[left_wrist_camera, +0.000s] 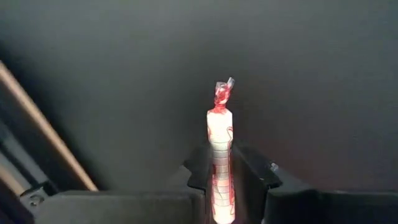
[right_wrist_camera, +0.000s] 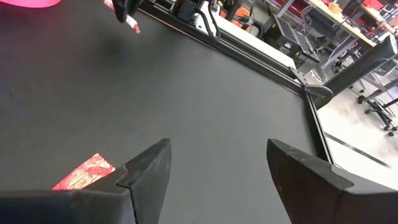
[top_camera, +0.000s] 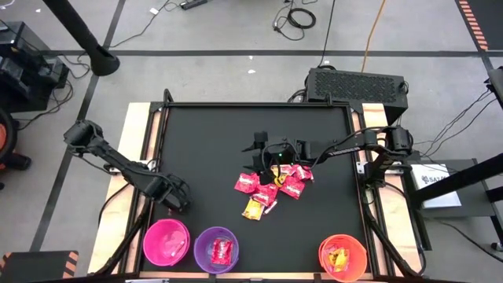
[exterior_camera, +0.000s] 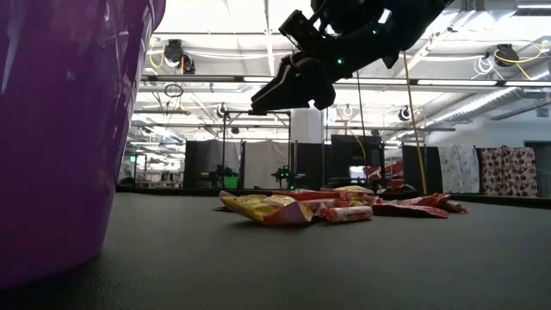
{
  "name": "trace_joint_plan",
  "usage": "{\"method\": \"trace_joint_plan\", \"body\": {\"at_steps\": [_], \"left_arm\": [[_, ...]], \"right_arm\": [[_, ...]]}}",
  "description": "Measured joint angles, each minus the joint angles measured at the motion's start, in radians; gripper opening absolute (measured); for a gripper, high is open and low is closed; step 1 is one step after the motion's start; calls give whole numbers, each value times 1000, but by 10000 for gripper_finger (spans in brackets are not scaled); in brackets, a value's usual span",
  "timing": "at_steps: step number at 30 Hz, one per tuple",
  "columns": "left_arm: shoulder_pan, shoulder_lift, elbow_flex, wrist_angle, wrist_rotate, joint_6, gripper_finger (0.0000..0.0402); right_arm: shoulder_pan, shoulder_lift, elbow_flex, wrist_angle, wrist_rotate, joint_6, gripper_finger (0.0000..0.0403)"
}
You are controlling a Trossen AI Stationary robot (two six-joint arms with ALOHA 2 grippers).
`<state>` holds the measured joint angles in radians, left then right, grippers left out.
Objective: Sort candy by brand, put in halloween buckets
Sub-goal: Put the orange candy into the pink bucket
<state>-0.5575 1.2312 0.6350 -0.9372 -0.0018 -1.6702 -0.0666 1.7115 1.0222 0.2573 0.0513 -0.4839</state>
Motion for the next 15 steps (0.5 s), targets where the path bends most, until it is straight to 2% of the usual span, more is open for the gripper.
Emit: {"method": "trace_joint_plan", "body": {"at_steps": [8,15], "left_arm": [[2,-76,193,-139,-121,132,46],[0,-167,361,-150,-106,332,46]], "right_arm": [[0,0,0,0,7,-17,255],[2,-1,25,-36,37,34,255]]}}
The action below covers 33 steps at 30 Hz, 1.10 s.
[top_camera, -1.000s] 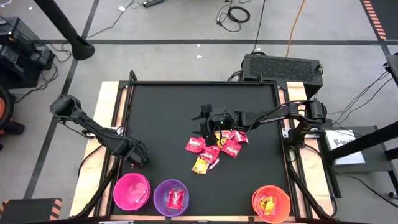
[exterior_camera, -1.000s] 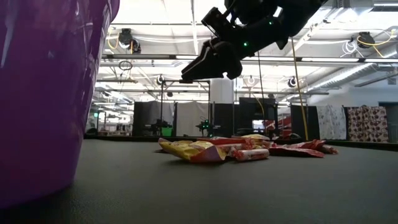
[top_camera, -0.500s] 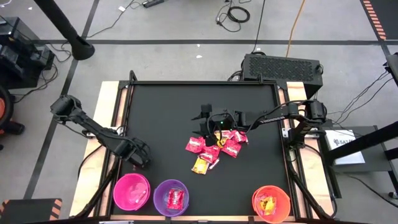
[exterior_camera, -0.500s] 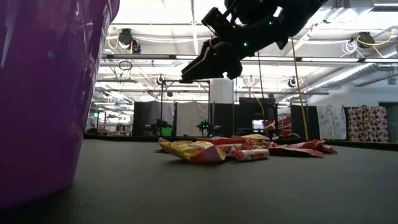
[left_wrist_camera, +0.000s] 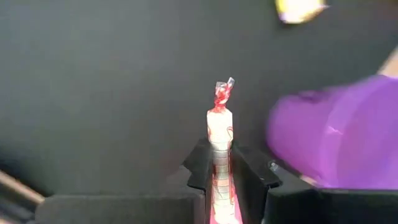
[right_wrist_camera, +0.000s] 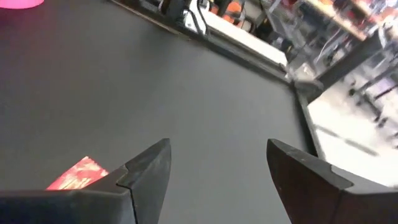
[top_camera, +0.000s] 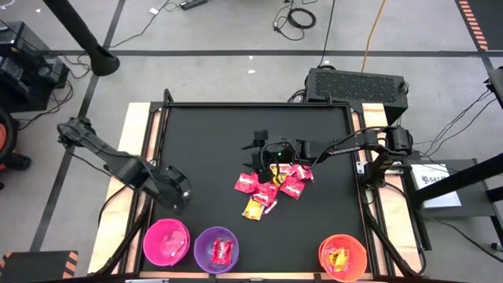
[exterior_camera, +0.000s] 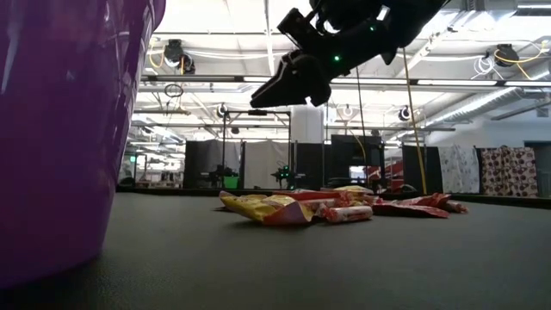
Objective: Sort candy by brand, put in halloween buckets
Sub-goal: Put the orange candy into the pink bucket
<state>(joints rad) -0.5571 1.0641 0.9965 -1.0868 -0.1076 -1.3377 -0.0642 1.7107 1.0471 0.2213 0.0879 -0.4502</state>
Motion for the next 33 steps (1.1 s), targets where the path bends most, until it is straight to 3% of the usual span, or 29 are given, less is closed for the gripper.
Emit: {"method": "trace_joint_plan", "body": {"at_steps": [8,12,21,25,28,33], "left_arm": [[-120,-23,57,207,170,38,46],[-220,30,57,279,170,-10,46],[-380,186,57,190,151,-131,46],[-441,245,57,198,137,-264,48],[-470,289,57,212,174,-309,74],[-480,331,57,119,152,-329,160]], "right_arm": [[38,0,10,-145,-7,247,255],[76,0,10,-193,-7,347,255],[174,0,10,-195,-7,469,255],[209,0,10,-195,-7,494,255],[225,0,10,-195,-7,519,255],[241,0,10,-196,2,555,255]]}}
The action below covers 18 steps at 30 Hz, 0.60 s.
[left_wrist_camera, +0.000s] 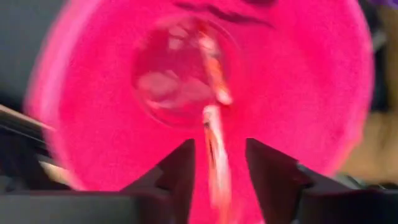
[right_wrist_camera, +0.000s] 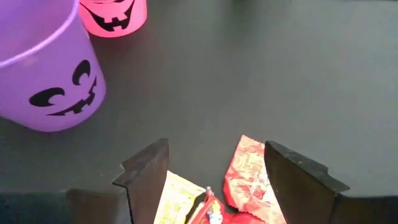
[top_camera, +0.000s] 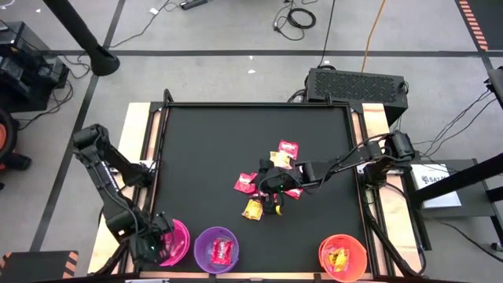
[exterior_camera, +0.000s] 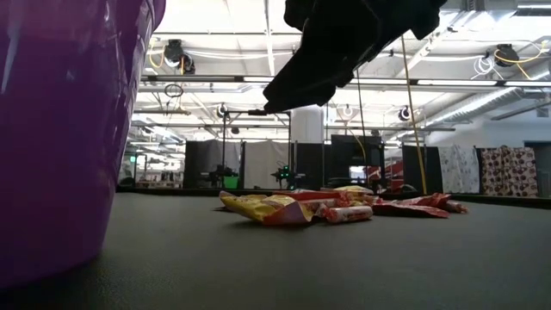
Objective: Sort candy by brand, put in halloween buckets
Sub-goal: Put the orange candy into the pink bucket, then put the yellow candy into the orange bucket
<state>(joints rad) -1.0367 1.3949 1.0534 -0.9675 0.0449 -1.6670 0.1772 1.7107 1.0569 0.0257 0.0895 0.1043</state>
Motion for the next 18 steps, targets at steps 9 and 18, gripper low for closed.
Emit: {"method": "trace_joint_plan", "body": {"at_steps": [9,18], "left_arm": [[26,-61,0,-28,-188,27,225],[108,-124,51,-26,-845,370,226]], "right_arm": [[22,0,0,-14,93,19,255],[7,0,129,-423,247,128,255]]}}
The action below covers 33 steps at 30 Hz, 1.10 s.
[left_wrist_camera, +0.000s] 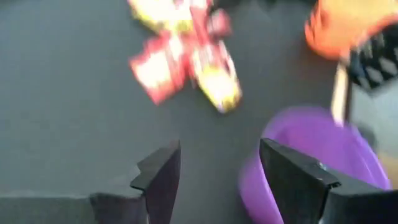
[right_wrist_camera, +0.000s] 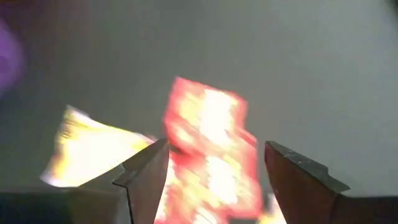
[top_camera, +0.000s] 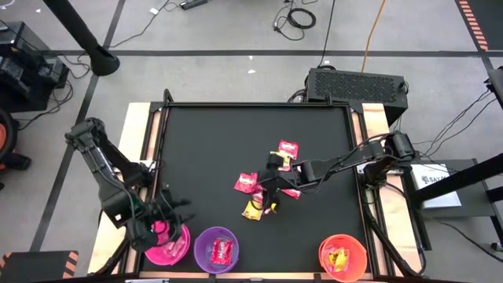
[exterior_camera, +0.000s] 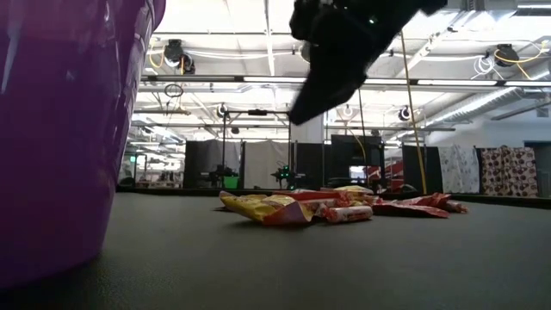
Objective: Sort candy by brand, put in halloween buckets
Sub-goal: Put the yellow candy into the orange bucket
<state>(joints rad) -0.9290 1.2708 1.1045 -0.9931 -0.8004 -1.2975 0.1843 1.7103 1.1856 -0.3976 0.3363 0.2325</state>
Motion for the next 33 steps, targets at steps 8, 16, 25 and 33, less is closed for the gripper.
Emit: {"method": "trace_joint_plan", "body": {"at_steps": [8,16,25,33], "left_arm": [[143,-1,1,41,-218,307,226],[233,3,-11,51,-194,365,226],[235,3,-31,0,-171,377,226],[235,3,-31,7,-174,396,226]], "right_arm": [[-79,-3,53,-248,151,-226,255],[-212,-1,-97,-92,-5,-263,255],[-176,24,-115,-15,14,-202,253],[-176,139,-126,29,45,-194,199]]}}
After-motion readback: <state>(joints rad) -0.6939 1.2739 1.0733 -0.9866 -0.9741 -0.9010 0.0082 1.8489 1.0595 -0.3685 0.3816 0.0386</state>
